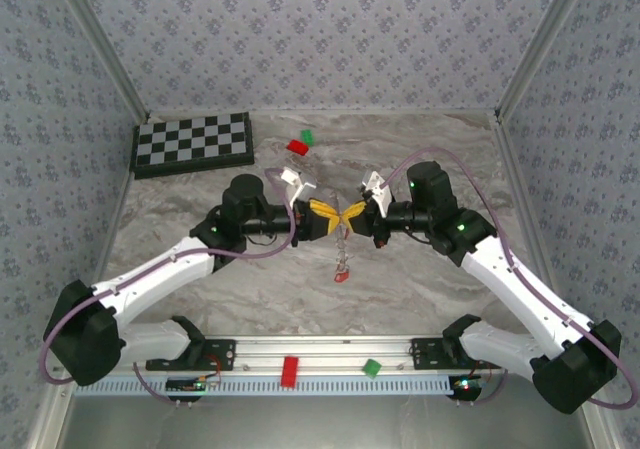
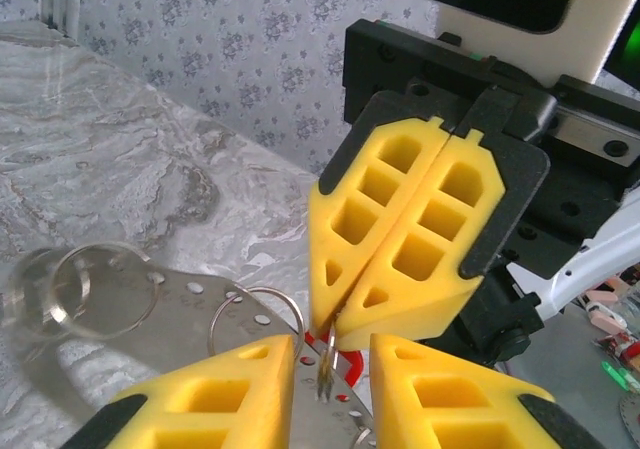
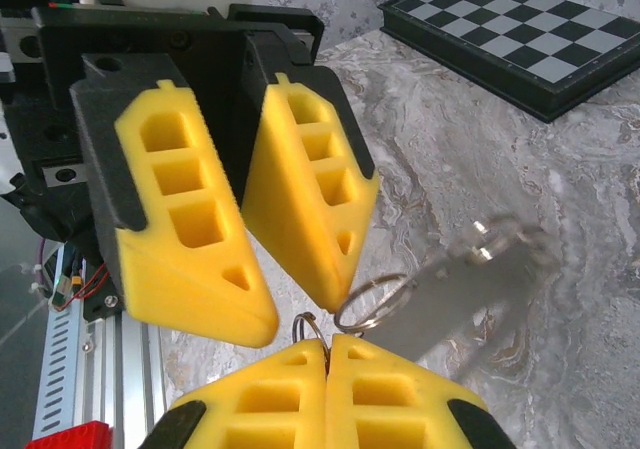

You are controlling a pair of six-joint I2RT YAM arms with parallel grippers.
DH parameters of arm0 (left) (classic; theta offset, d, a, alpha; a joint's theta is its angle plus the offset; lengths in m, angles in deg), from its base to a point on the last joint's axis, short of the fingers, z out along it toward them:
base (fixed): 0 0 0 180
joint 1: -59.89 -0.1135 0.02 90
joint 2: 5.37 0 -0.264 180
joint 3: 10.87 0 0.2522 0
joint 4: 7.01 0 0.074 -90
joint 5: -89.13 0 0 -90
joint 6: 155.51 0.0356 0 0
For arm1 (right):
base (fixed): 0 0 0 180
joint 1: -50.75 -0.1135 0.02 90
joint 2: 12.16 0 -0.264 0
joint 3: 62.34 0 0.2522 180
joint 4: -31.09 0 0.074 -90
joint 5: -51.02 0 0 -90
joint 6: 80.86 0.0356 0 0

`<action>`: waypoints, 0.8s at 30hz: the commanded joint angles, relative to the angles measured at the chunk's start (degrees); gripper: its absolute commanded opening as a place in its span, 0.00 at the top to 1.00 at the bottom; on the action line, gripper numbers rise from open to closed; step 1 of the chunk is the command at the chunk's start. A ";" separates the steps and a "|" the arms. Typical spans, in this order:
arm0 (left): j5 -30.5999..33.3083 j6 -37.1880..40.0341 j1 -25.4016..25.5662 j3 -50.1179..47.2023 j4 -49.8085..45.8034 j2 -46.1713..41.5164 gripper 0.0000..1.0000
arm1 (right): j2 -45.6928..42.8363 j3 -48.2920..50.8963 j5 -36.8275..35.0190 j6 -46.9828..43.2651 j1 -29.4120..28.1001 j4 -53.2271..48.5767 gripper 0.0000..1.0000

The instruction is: Put the keys on the keyring

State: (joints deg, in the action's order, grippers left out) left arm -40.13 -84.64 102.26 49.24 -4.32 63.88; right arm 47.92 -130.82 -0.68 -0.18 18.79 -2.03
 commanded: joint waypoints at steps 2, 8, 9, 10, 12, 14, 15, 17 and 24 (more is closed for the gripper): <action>-1.70 0.06 -0.29 2.42 0.43 0.95 0.76 | -0.13 -2.87 1.00 -1.31 -0.90 -0.50 1.00; -2.33 0.45 -0.34 2.61 0.17 1.24 0.84 | -0.40 -2.73 0.88 -1.62 -1.13 -0.66 1.00; -2.60 0.59 -0.27 2.62 0.10 1.31 0.85 | -0.26 -2.66 1.06 -1.66 -1.09 -0.61 1.00; -2.63 0.74 -0.29 2.73 0.01 1.32 0.86 | -0.18 -2.67 1.11 -1.66 -1.14 -0.66 1.00; -3.11 1.19 -0.35 2.79 -0.36 1.54 0.88 | 0.02 -2.84 1.31 -1.83 -1.22 -0.84 1.00; -3.66 1.55 -0.33 3.09 -0.91 1.89 0.88 | 0.13 -2.94 1.46 -1.93 -1.25 -0.88 1.00; -3.92 1.90 -0.30 3.30 -1.34 2.09 0.88 | 0.13 -2.94 1.51 -1.93 -1.20 -1.02 1.00; -4.32 2.53 -0.28 3.60 -2.28 2.44 0.88 | 0.04 -2.94 1.68 -2.12 -1.19 -1.12 1.00; -4.79 2.60 -0.32 3.84 -1.96 3.06 1.00 | -0.11 -2.86 1.84 -2.10 -1.23 -1.36 1.00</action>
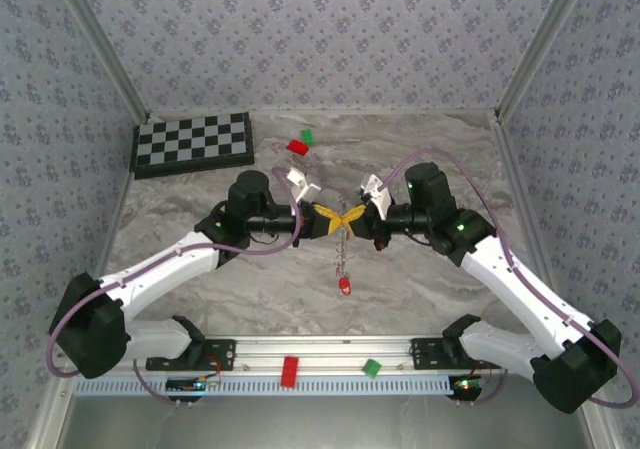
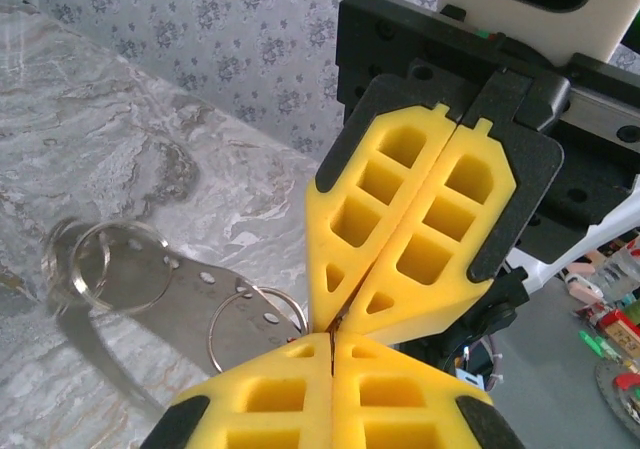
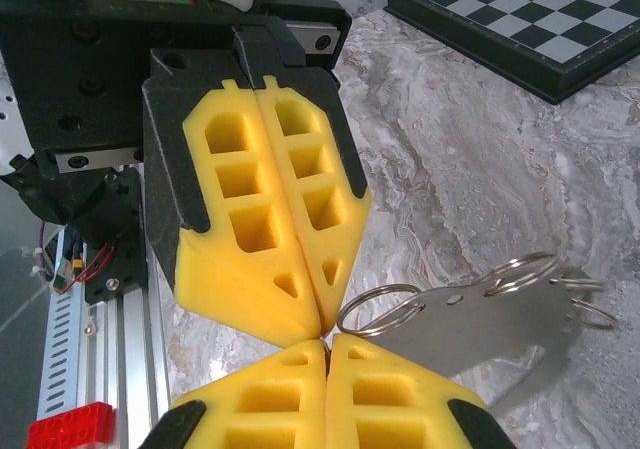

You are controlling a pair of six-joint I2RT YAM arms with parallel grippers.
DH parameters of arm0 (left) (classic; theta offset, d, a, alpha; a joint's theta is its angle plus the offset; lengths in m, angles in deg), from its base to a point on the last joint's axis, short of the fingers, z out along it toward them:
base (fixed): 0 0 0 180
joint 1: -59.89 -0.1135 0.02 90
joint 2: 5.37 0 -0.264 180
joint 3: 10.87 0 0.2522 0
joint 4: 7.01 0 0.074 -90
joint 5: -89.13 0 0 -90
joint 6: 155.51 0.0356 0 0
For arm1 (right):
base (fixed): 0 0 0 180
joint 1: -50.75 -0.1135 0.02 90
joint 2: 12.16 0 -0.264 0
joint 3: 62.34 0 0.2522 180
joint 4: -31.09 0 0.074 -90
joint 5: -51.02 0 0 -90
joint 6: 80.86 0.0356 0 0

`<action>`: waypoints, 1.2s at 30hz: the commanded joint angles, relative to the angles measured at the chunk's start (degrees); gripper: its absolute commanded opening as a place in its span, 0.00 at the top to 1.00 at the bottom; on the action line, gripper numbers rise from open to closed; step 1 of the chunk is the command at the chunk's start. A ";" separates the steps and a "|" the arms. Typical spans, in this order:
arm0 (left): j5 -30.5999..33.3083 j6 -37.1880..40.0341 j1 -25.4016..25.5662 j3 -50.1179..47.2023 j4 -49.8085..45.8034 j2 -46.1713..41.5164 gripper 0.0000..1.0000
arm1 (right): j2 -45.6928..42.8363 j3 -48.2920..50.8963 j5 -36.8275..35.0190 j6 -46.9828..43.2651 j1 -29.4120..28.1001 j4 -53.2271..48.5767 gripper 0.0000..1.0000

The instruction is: Put the keys on the keyring

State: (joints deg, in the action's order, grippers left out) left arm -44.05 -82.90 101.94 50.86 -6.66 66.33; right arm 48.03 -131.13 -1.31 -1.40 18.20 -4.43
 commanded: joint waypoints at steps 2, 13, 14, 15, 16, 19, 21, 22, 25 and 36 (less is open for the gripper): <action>-0.18 0.55 0.03 1.90 1.16 0.33 1.00 | -0.62 -2.25 2.04 -0.51 -0.61 1.28 1.00; 4.73 -4.05 0.04 -2.25 11.87 -2.27 1.00 | -9.57 6.72 -7.22 4.24 -0.20 9.89 0.71; 5.06 -4.59 -0.02 -2.44 12.73 -2.27 1.00 | -10.41 7.42 -8.17 4.46 -0.26 10.65 0.71; 5.28 -5.20 0.03 -2.67 13.95 -2.24 1.00 | -11.07 7.97 -8.87 4.48 -0.45 11.02 0.71; 5.38 -5.75 0.07 -2.87 14.79 -2.33 1.00 | -11.46 8.25 -9.67 4.48 -0.65 11.12 0.70; 5.39 -6.78 0.20 -3.14 16.43 -2.44 1.00 | -12.11 8.69 -12.27 4.01 -1.62 11.25 0.69; 4.86 -6.62 0.47 -2.93 16.31 -2.60 1.00 | -11.62 9.18 -11.79 4.33 -1.81 12.33 0.65; 4.77 -6.39 0.63 -2.83 16.03 -2.61 1.00 | -11.03 9.20 -11.07 4.64 -1.81 12.69 0.63; 4.24 -5.26 1.10 -2.37 14.32 -2.62 1.00 | -9.13 9.10 -8.14 5.89 -1.51 13.94 0.60; 3.89 -4.13 1.60 -2.28 12.96 -3.26 1.00 | -3.82 8.13 5.59 8.61 2.83 16.60 0.63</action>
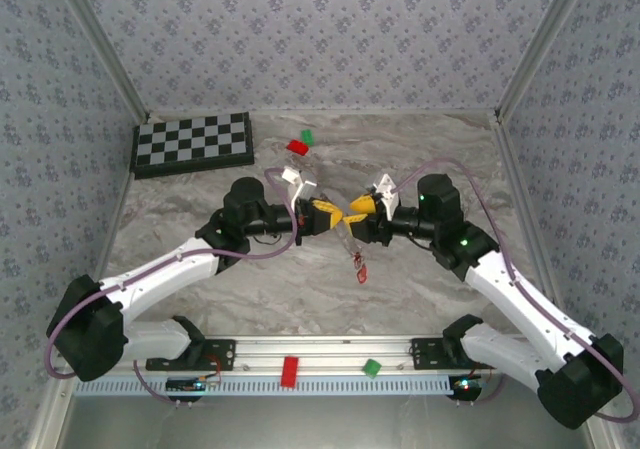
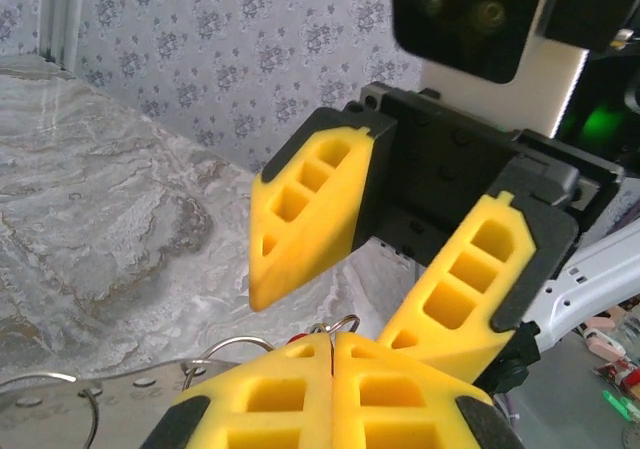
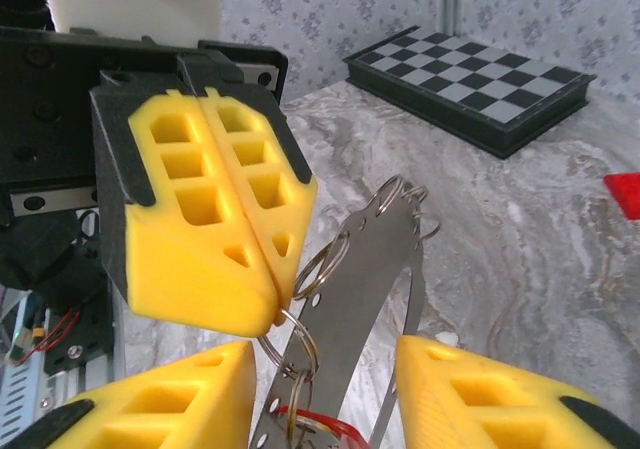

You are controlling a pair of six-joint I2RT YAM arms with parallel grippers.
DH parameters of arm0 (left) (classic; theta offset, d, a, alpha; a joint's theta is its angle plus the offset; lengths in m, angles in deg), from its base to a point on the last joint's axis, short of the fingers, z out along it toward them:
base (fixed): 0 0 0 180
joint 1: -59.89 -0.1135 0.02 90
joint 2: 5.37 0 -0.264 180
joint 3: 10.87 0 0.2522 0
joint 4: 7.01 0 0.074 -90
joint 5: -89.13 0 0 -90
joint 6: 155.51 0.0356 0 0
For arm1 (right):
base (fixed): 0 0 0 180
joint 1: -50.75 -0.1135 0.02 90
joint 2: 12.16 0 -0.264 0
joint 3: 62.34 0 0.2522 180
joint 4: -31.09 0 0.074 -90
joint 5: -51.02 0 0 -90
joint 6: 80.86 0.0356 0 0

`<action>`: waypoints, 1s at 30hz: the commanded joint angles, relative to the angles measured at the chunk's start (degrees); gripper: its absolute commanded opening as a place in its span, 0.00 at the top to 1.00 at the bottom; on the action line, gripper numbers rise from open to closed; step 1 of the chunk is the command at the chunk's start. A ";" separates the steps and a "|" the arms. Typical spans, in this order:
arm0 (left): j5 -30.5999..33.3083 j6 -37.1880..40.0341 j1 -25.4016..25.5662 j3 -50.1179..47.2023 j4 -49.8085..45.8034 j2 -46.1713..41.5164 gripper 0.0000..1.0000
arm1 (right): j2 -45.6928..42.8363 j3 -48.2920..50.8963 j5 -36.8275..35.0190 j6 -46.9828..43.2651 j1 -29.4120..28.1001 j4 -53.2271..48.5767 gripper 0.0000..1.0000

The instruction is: Put the keys on the keyring

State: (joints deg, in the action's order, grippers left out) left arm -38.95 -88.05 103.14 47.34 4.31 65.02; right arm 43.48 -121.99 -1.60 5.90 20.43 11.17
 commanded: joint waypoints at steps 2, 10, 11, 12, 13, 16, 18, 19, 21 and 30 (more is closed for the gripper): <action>-1.46 1.10 0.44 1.28 2.08 -1.86 1.00 | 1.39 -1.12 8.17 1.31 0.87 1.18 0.72; -1.91 1.19 0.62 1.31 2.04 -1.48 1.00 | 1.84 -0.97 10.25 2.10 1.72 2.60 1.00; -1.82 1.27 0.65 1.30 1.89 -1.53 1.00 | 1.79 -1.00 10.29 1.97 1.72 2.47 1.00; -1.75 1.28 0.68 1.26 1.74 -1.58 1.00 | 1.77 -1.24 10.26 1.87 1.76 2.01 1.00; -1.65 1.43 0.66 1.31 1.60 -1.57 1.00 | 1.65 -1.31 10.22 1.76 1.78 1.79 1.00; -1.29 1.67 0.65 1.44 0.84 -1.52 1.00 | 1.25 -1.35 10.03 1.91 1.76 1.69 1.00; -1.38 2.27 0.67 1.91 -0.60 -1.24 0.96 | 0.97 -1.61 9.75 1.84 1.76 1.37 1.00; -1.59 2.57 0.68 2.16 -1.41 -1.06 0.90 | 0.81 -1.68 9.56 1.67 1.76 1.00 1.00; -1.97 3.18 0.70 2.54 -2.75 -0.71 0.88 | 0.63 -1.97 9.24 1.19 1.77 0.29 1.00; -2.11 3.13 0.65 3.02 -3.30 0.76 0.86 | 0.77 -2.43 9.49 1.00 1.42 -0.53 1.00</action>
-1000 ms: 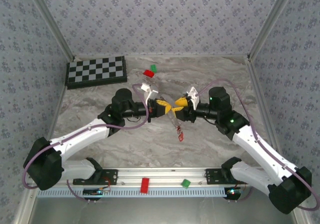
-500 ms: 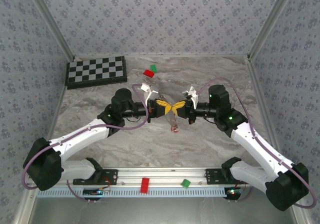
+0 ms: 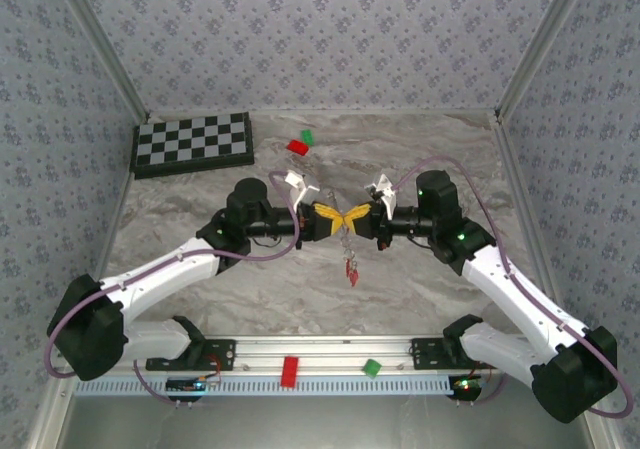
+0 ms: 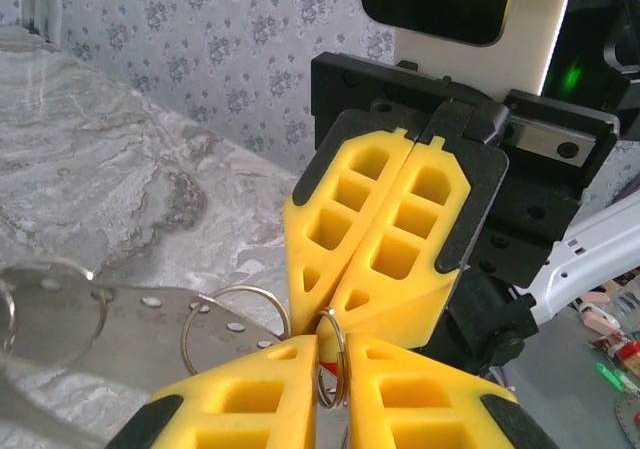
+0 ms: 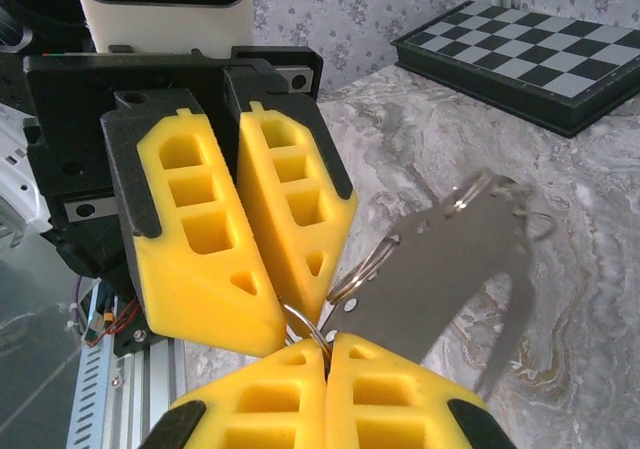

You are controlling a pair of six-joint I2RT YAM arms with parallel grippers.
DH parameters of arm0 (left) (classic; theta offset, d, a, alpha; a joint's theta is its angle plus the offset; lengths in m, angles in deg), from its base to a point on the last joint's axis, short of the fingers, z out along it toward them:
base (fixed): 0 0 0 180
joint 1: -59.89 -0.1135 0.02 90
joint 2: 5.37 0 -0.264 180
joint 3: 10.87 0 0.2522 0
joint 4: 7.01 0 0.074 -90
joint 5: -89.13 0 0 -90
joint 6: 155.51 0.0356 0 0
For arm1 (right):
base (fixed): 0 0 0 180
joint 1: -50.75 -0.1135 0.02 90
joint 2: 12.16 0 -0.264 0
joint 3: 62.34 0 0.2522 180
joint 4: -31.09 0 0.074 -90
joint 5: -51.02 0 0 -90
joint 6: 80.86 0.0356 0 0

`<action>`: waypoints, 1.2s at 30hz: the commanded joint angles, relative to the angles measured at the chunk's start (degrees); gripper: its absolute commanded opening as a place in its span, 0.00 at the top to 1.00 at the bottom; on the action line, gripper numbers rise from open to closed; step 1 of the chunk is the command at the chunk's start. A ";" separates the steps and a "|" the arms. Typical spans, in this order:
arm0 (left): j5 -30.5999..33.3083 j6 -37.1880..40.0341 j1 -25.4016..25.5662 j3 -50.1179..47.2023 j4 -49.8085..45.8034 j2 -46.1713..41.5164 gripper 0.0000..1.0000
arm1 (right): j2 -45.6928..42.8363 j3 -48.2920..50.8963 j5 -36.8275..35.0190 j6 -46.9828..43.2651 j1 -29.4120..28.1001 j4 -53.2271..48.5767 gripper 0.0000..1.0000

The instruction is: Put the keys on the keyring

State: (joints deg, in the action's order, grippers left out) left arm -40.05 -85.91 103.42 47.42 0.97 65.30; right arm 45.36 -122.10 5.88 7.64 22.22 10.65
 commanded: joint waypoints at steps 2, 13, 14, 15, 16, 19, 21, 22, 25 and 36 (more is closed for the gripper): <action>-0.32 0.96 0.38 2.93 0.14 0.30 0.93 | -0.95 -2.52 1.94 -1.18 -0.60 -0.76 1.00; 1.03 1.04 0.42 1.53 2.40 -1.00 1.00 | -3.53 -2.06 -4.59 -2.71 -1.44 -2.52 0.74; 0.98 1.15 0.41 1.51 2.63 -1.15 1.00 | -4.18 -1.83 -5.73 -2.93 -1.51 -2.45 0.67; 1.03 1.14 0.35 1.35 2.86 -1.32 1.00 | -5.00 -1.35 -7.00 -3.07 -1.52 -2.21 0.66; 1.02 1.16 0.40 1.17 3.04 -1.45 1.00 | -5.94 -0.80 -8.37 -2.99 -1.50 -1.76 0.66; 0.90 1.15 0.37 1.19 3.14 -1.59 1.00 | -8.08 0.60 -10.52 -3.22 -1.57 -0.71 0.68; 1.03 1.16 0.40 1.20 3.16 -1.87 1.00 | -8.69 0.68 -11.27 -3.71 -1.85 -1.08 0.69; 1.03 1.16 0.31 1.18 3.16 -2.01 1.00 | -8.71 0.64 -11.65 -4.15 -2.15 -1.39 0.69; 1.08 1.07 0.41 1.21 3.05 -2.45 1.00 | -8.18 0.29 -13.41 -5.54 -3.57 -2.57 0.70; 1.35 0.89 0.37 1.08 2.81 -3.79 1.00 | -6.70 -0.05 -19.14 -7.12 -6.09 -4.66 0.78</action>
State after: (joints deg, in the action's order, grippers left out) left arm -38.71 -85.50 103.51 47.45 0.47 63.34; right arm 39.15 -122.10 -11.21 1.59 16.58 6.85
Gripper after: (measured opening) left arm 0.045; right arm 0.233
